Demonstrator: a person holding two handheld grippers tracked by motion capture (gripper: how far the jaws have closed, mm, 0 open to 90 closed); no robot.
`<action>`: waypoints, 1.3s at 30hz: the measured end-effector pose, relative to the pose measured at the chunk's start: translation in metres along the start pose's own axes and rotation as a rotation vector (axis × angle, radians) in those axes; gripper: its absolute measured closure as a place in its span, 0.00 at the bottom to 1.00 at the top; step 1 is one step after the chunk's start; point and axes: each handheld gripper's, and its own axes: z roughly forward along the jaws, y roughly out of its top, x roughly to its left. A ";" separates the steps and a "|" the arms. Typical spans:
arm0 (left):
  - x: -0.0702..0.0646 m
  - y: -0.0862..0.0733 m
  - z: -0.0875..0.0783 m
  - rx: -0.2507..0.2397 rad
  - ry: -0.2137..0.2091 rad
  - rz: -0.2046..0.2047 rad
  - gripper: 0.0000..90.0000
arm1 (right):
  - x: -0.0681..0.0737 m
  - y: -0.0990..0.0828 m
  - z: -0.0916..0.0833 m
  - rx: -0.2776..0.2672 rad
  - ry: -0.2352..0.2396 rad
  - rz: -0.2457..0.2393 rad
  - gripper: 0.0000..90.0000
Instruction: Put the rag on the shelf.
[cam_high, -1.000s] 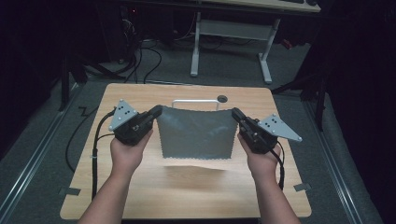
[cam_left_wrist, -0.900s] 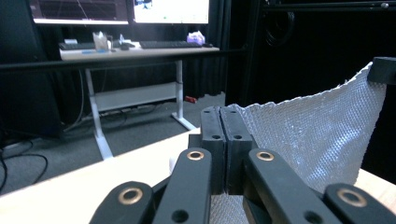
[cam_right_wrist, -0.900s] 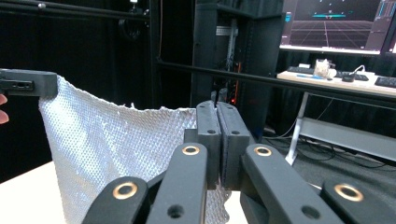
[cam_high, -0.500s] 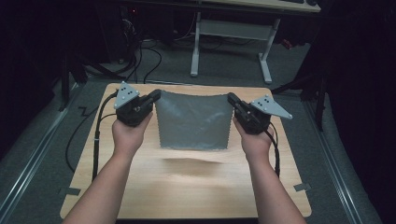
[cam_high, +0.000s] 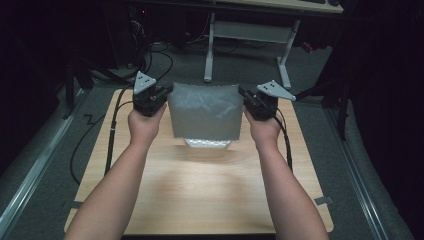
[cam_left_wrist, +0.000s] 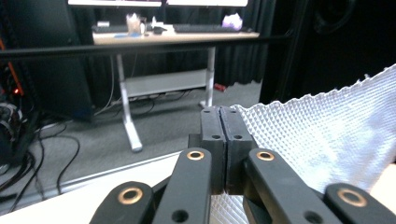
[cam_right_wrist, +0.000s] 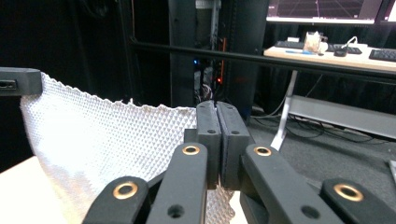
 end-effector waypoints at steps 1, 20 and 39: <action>0.002 -0.001 0.004 0.012 0.002 -0.002 1.00 | 0.000 0.000 0.005 0.009 -0.004 -0.007 1.00; 0.004 -0.072 0.042 0.258 -0.107 -0.062 1.00 | -0.024 -0.066 0.038 0.214 -0.004 0.062 0.99; -0.004 -0.115 0.047 0.316 -0.143 -0.115 0.99 | -0.025 -0.116 0.028 0.277 -0.008 0.113 0.99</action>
